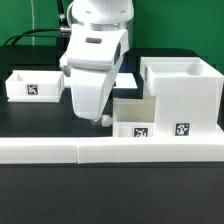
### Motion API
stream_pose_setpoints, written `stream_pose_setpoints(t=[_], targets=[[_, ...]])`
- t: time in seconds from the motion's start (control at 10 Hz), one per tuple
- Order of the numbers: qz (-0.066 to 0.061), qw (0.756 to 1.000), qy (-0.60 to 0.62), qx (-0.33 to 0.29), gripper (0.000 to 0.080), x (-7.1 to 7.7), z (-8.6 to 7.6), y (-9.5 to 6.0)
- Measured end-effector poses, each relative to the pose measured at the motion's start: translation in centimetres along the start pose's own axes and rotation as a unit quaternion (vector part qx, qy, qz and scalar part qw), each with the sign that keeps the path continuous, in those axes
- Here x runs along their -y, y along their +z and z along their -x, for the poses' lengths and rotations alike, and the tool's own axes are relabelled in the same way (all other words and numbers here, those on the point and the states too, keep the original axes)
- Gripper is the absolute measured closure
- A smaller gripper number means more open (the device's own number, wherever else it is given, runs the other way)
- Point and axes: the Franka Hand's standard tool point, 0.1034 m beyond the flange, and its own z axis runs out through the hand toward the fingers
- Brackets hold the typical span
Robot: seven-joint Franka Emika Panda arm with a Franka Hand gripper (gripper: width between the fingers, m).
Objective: Assemble drawer
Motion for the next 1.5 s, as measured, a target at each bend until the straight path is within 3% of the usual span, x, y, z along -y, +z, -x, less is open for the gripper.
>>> stream_pose_setpoints(t=[0.2,0.4,0.7,1.1,1.3,1.5], targets=[[-0.001,0.998,-0.063,0.0,0.0151,-0.2,0.4,0.2],[-0.014,0.999,-0.043,0.022,0.0151,-0.2,0.2,0.4],[-0.023,0.999,0.005,0.036,0.0151,-0.5,-0.1,0.4],[-0.023,0.999,0.002,0.036,0.0151,-0.5,0.0,0.5],[0.009,0.999,-0.046,0.024,0.0151,-0.1,1.0,-0.3],[0.023,0.998,-0.058,0.021,0.0151,0.8,1.2,-1.1]])
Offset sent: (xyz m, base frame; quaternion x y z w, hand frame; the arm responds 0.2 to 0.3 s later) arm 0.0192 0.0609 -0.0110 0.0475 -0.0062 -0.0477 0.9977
